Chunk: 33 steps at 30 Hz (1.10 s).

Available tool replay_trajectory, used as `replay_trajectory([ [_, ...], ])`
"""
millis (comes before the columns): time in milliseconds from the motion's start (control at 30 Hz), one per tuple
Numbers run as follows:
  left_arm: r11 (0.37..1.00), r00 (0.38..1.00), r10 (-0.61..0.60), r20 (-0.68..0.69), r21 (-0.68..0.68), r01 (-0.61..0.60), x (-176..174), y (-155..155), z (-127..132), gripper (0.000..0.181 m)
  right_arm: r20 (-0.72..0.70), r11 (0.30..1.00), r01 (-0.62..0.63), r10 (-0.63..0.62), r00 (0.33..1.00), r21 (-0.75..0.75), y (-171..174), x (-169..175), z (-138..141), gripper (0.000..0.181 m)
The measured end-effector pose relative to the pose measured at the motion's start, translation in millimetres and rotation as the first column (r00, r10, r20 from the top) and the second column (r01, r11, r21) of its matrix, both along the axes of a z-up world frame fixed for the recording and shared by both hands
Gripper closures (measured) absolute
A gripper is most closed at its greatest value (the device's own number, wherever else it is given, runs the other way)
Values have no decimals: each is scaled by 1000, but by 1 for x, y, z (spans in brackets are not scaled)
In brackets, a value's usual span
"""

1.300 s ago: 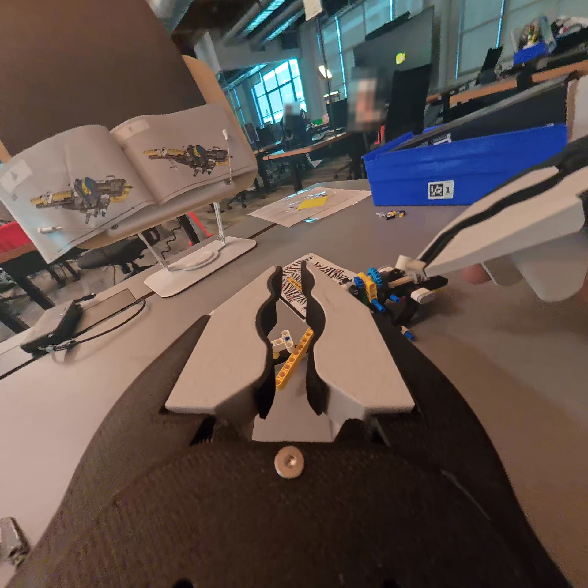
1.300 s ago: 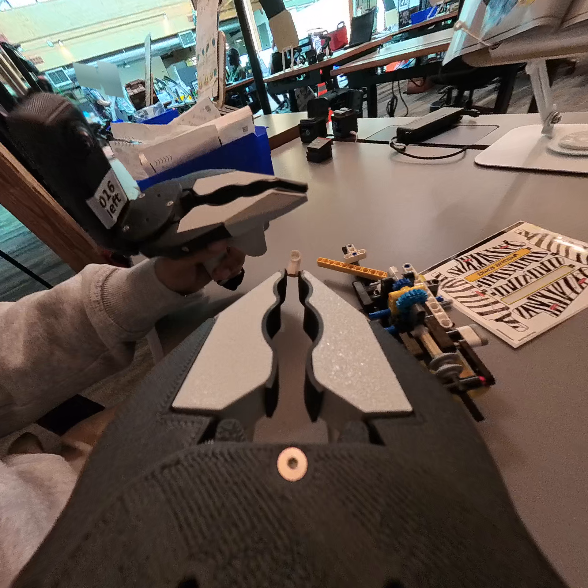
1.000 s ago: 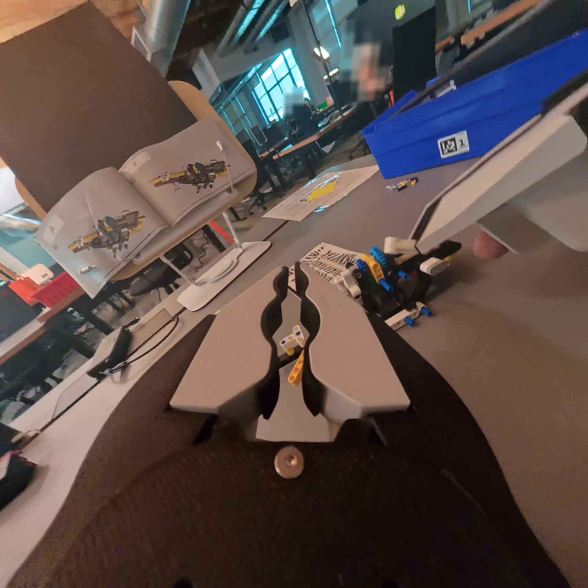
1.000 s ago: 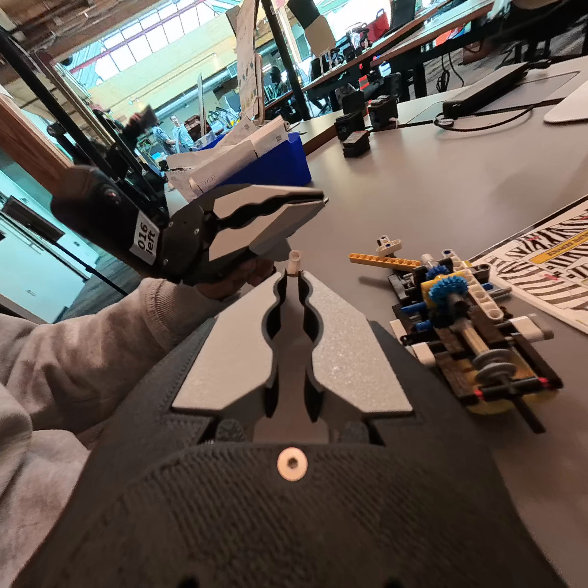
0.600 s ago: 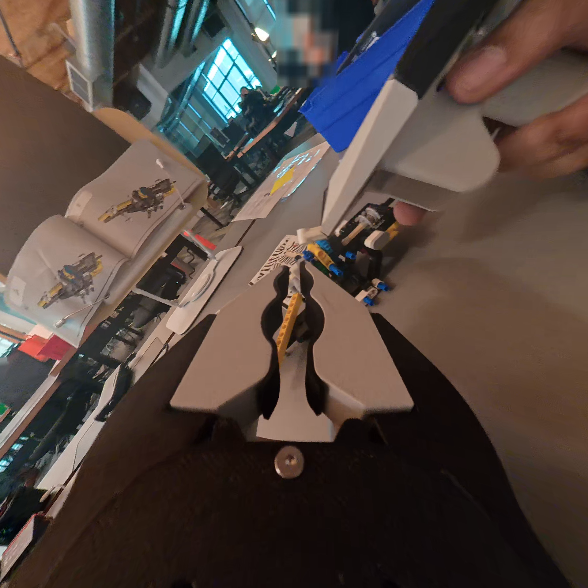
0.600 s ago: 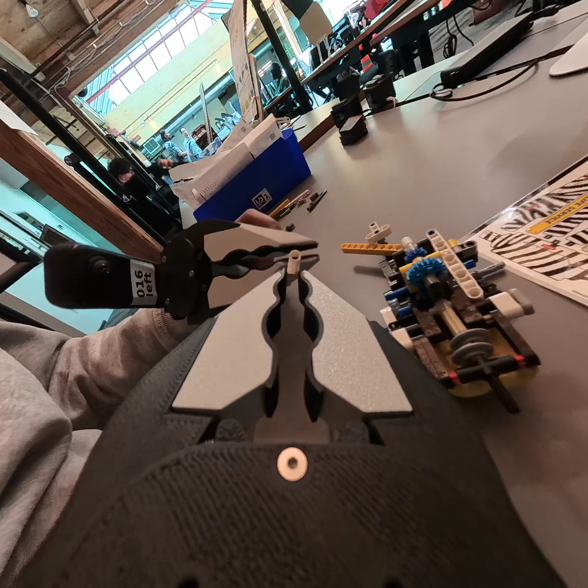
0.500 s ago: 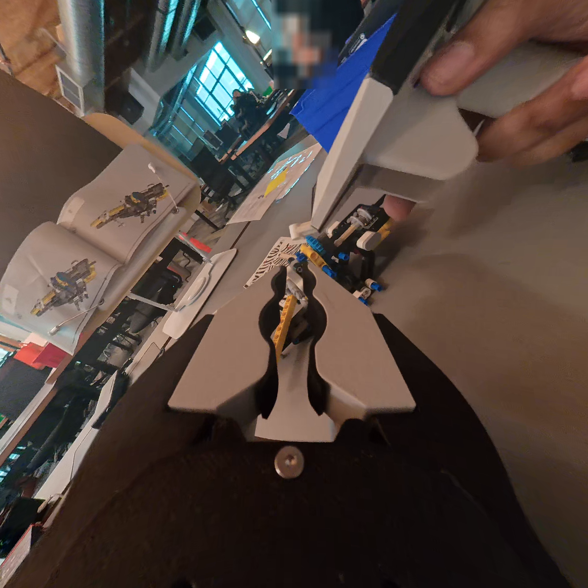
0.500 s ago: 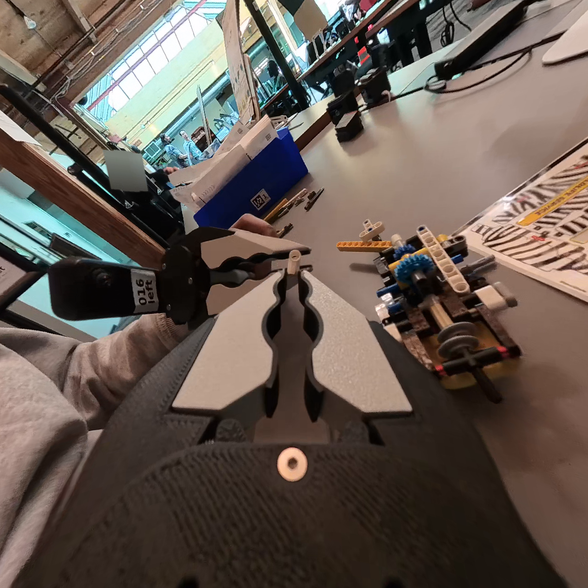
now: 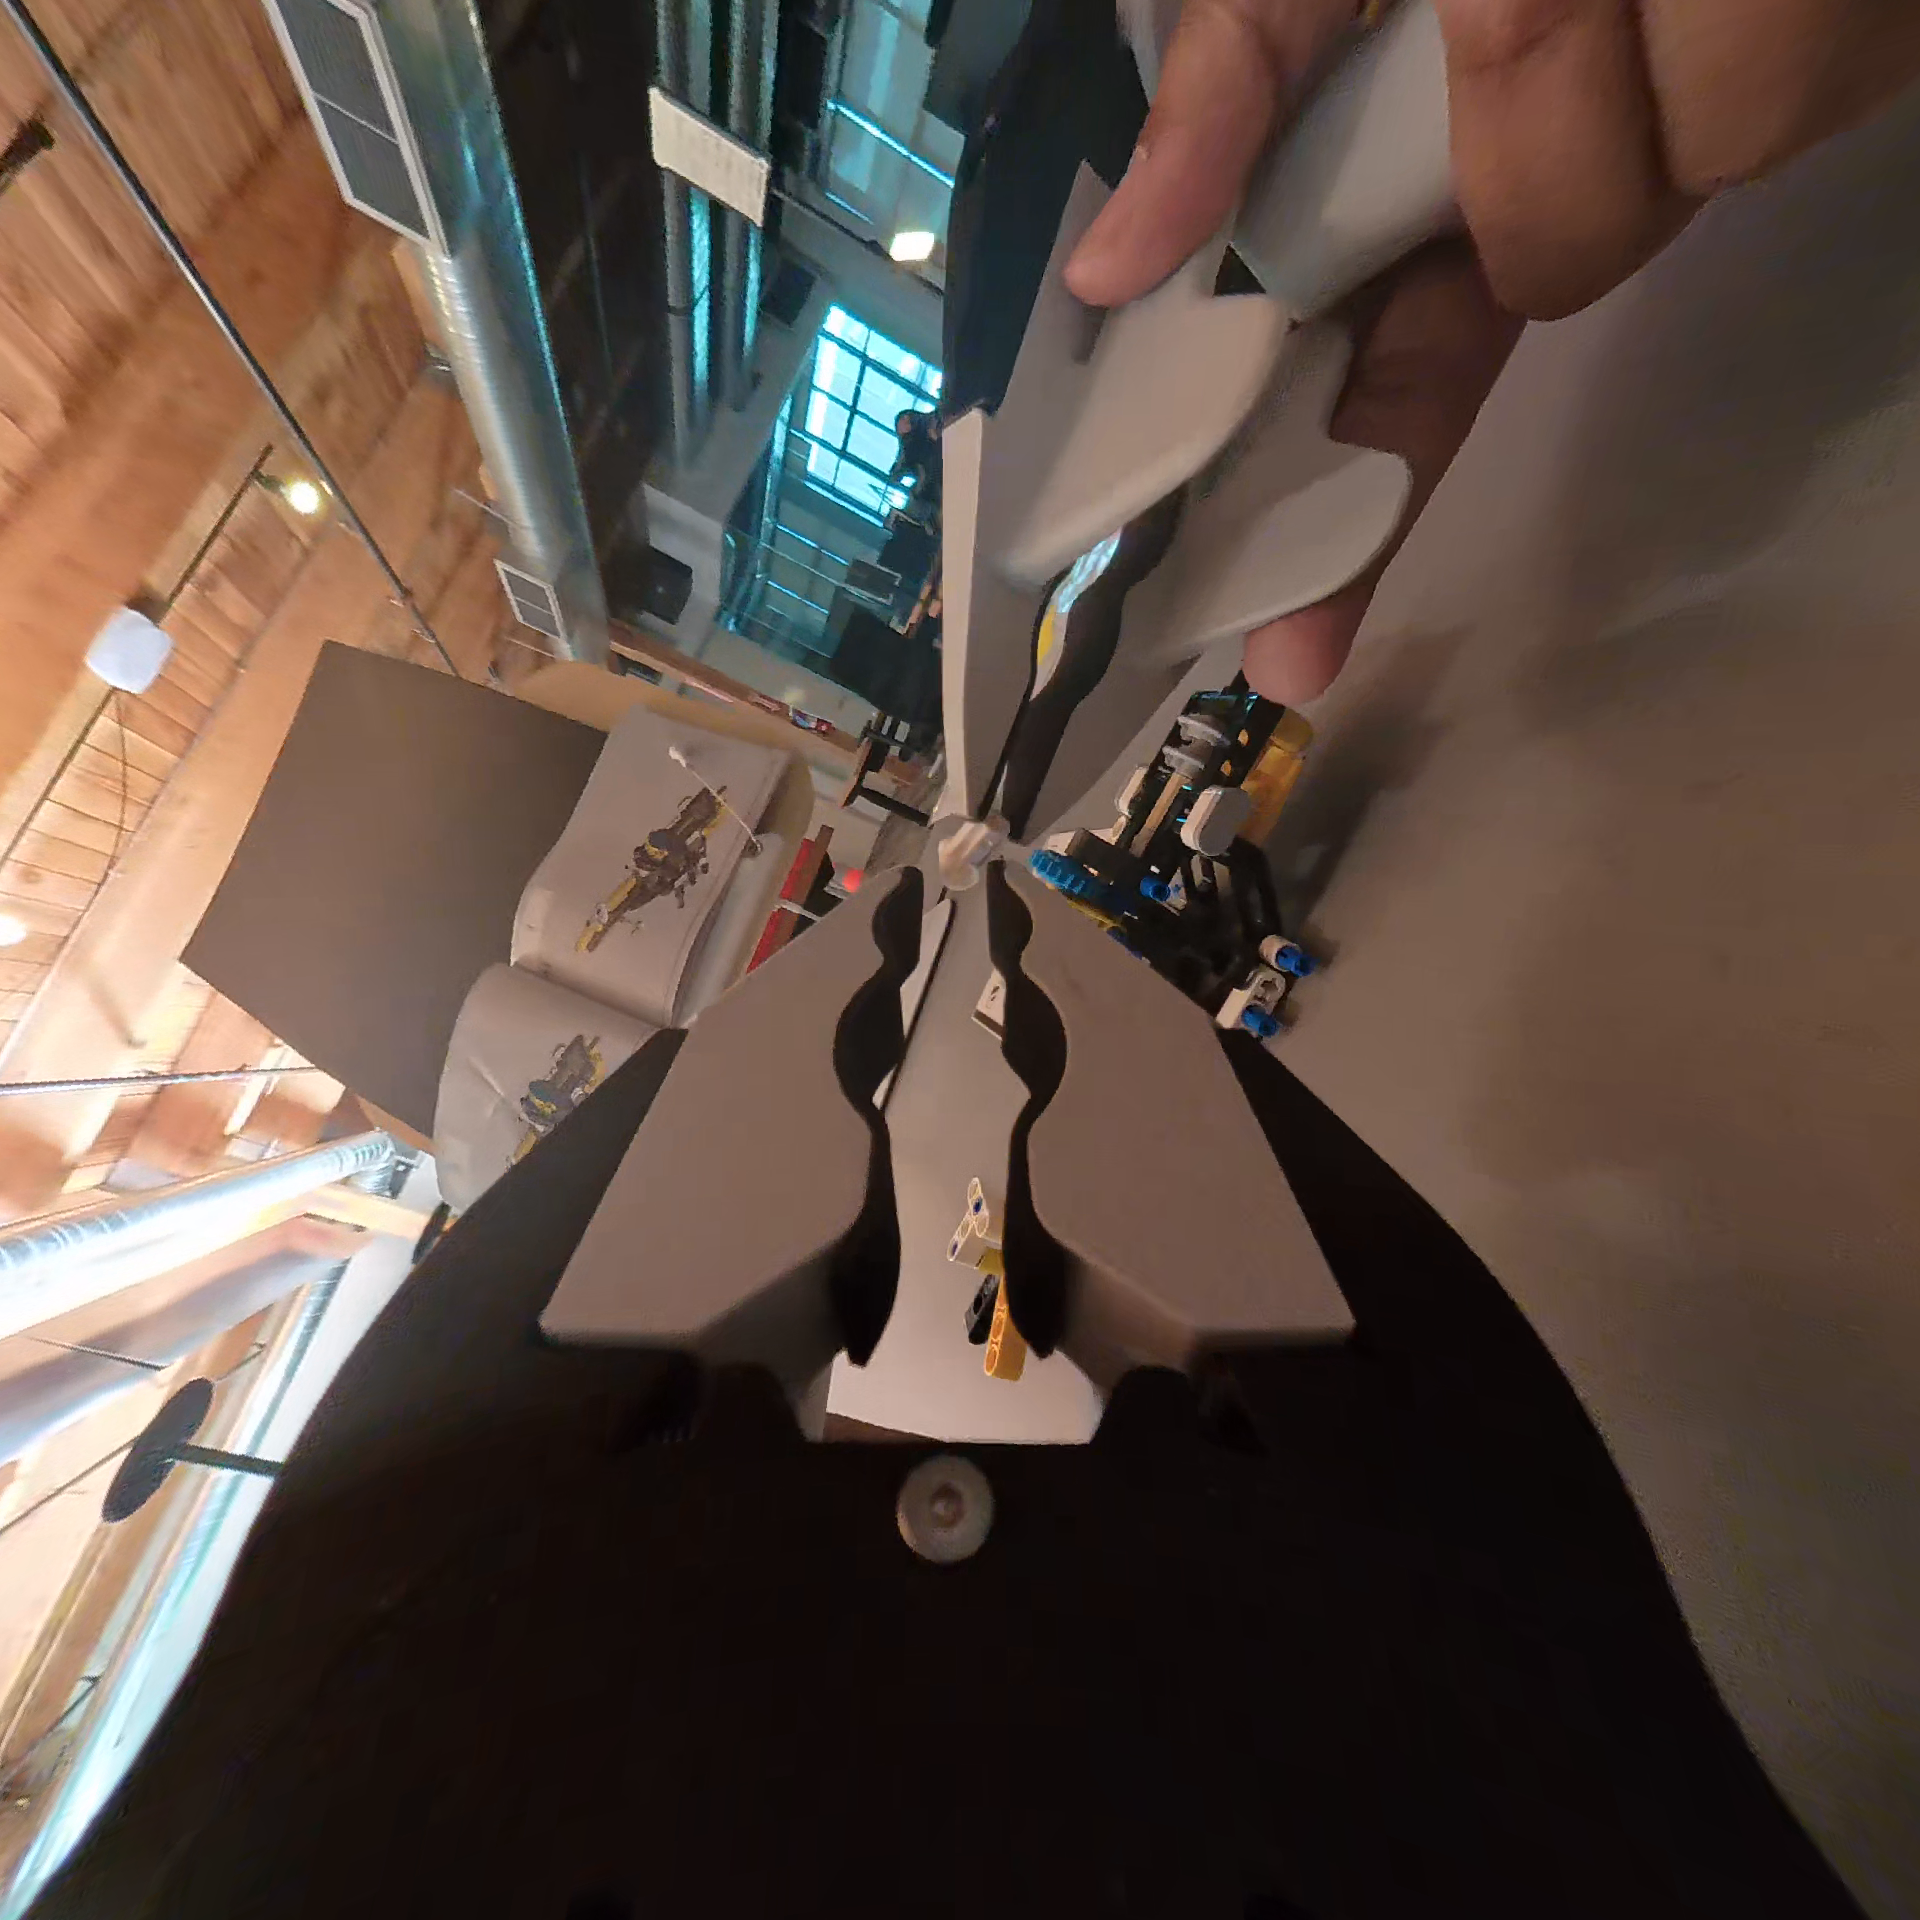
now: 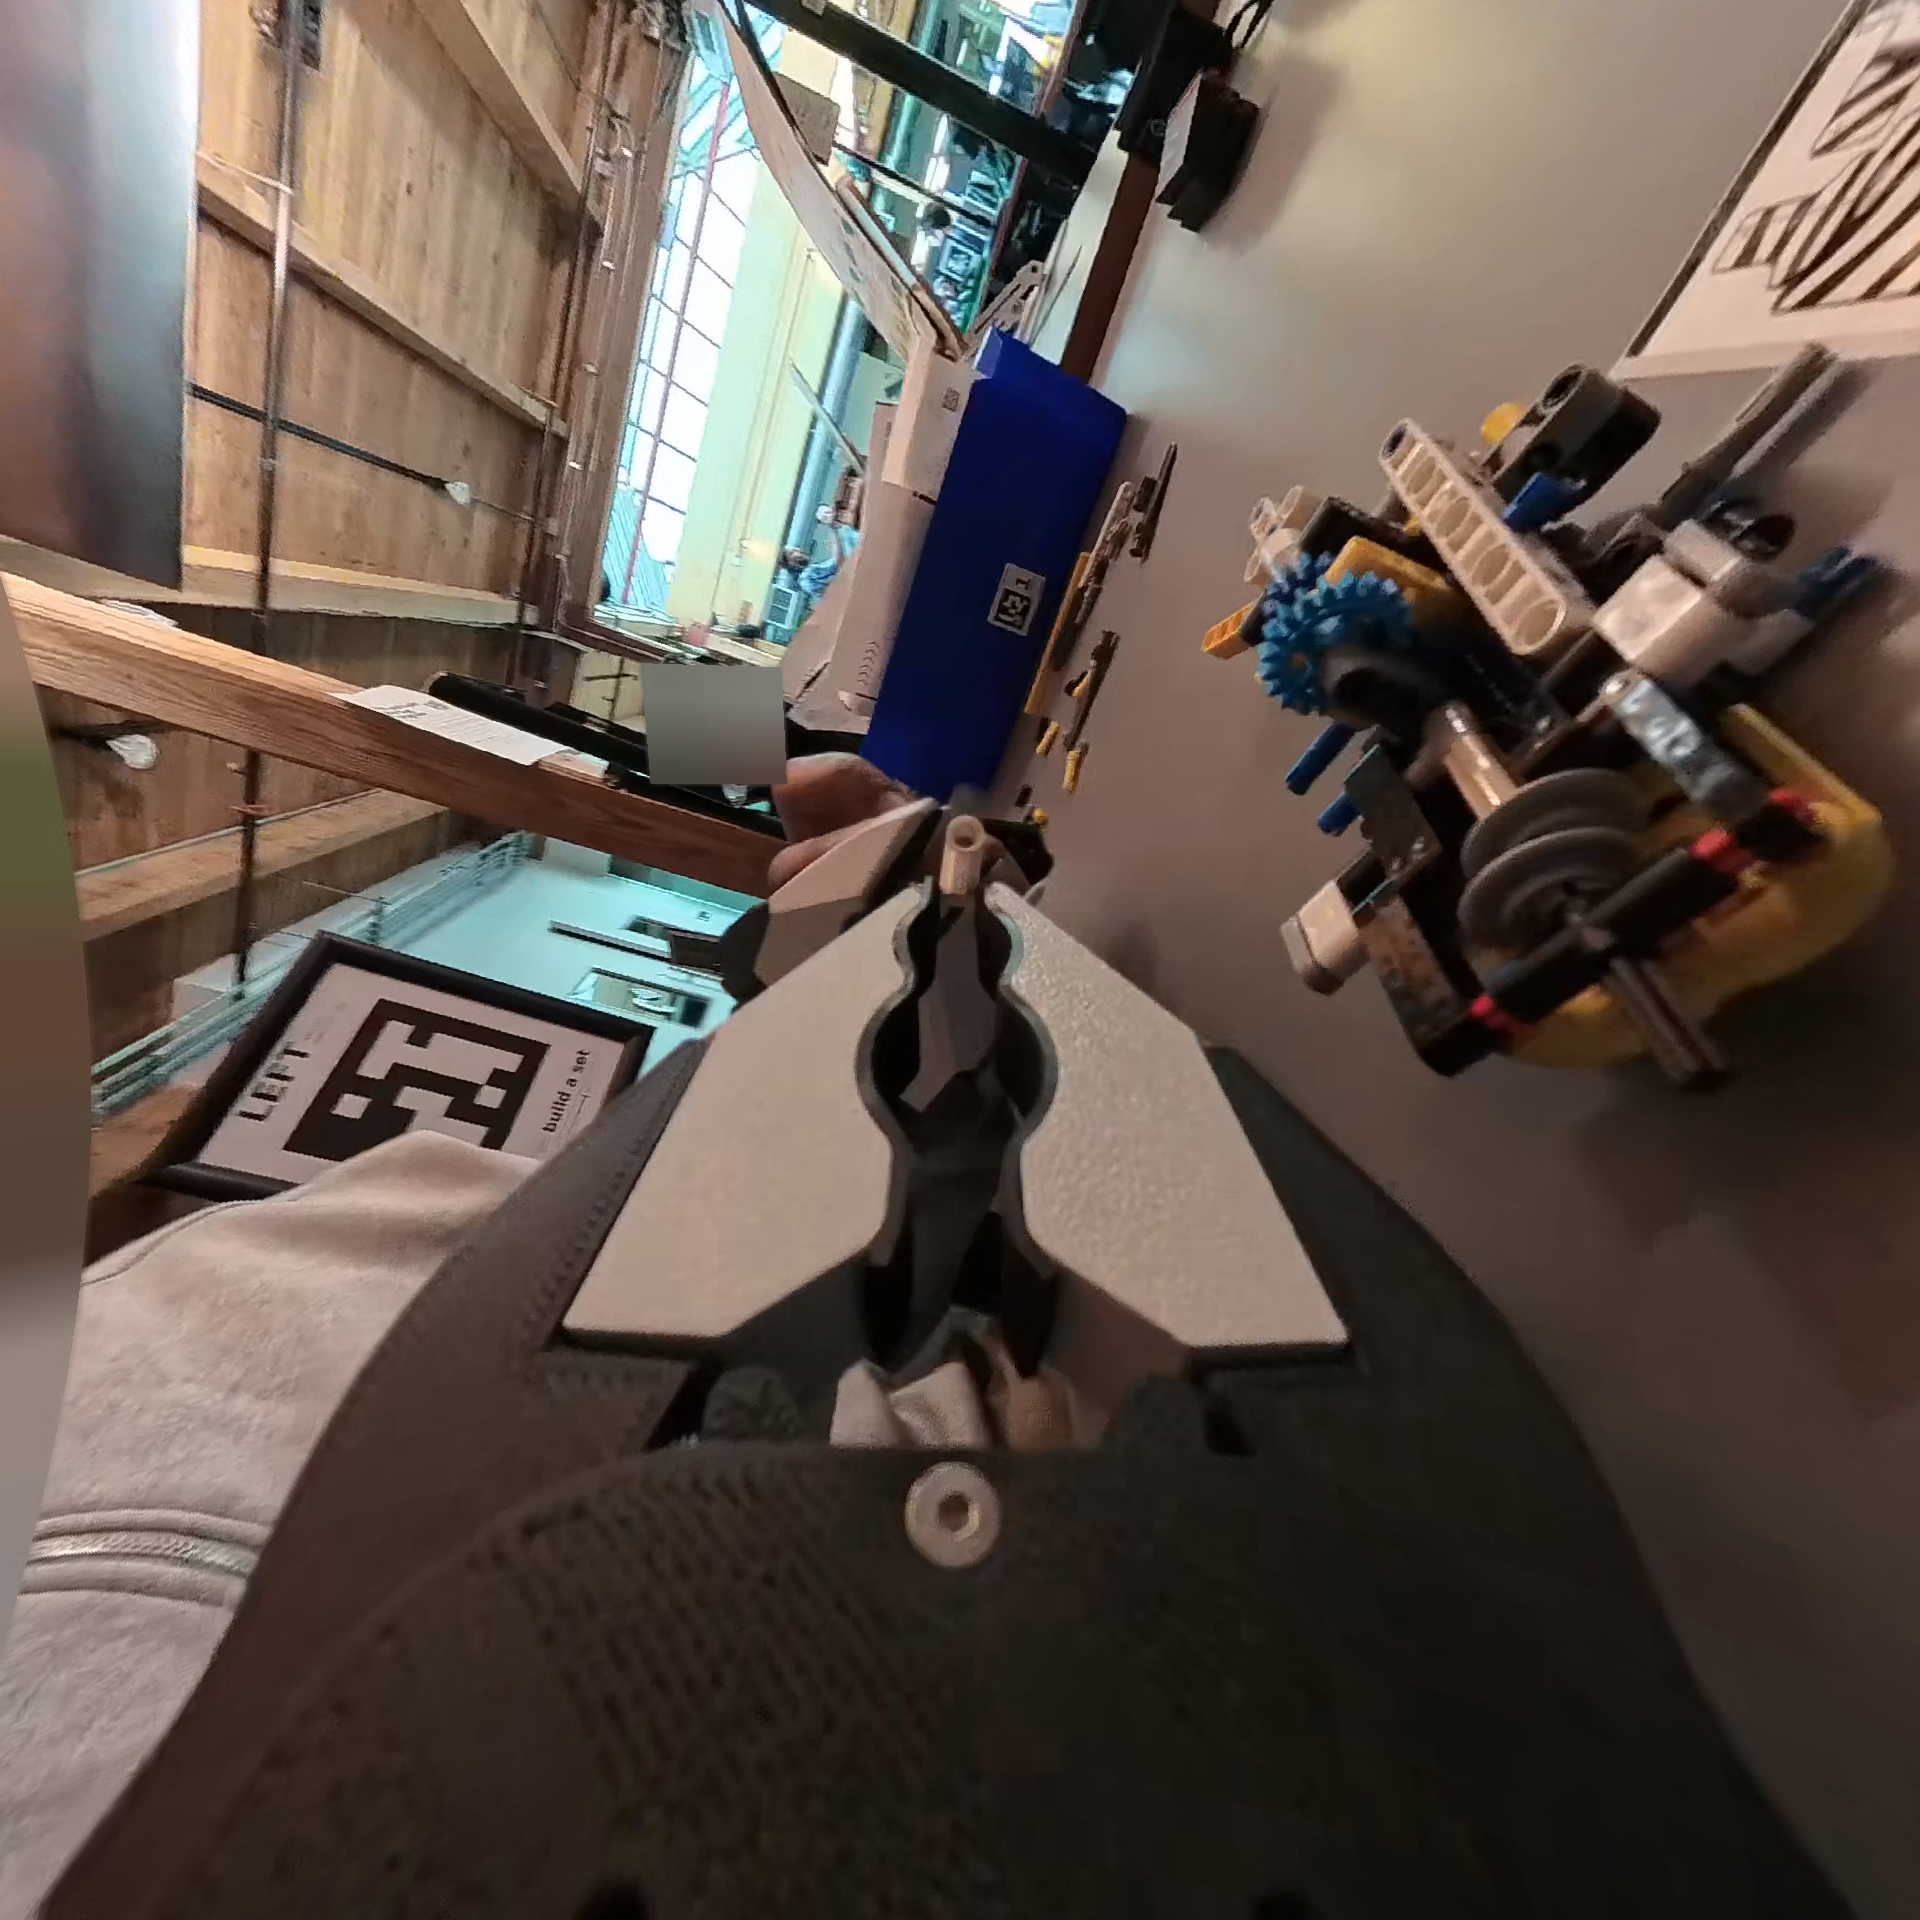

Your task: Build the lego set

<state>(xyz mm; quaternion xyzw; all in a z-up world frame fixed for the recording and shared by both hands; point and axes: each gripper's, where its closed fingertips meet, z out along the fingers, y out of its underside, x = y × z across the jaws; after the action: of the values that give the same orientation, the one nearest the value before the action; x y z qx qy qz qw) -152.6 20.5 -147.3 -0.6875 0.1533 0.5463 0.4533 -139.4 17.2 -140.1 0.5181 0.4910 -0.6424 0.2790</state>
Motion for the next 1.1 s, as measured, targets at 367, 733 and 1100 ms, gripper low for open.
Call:
replay_trajectory([
  [367, 999, 996, -17, -82, -44, 13, 8, 2, 1, 170, 71, 998, -31, 35, 997, -51, 2, 2, -5, 177],
  [733, 995, 993, -27, -111, -100, 16, 12, 5, -6, 172, 82, 997, -73, 73, 994, -6, 2, 7, -11, 177],
  [1100, 994, 933, -46, 358, 106, 9, -2, 1, -6, 173, -128, 1000, 2, -3, 992, -8, 14, -1, 16, 159],
])
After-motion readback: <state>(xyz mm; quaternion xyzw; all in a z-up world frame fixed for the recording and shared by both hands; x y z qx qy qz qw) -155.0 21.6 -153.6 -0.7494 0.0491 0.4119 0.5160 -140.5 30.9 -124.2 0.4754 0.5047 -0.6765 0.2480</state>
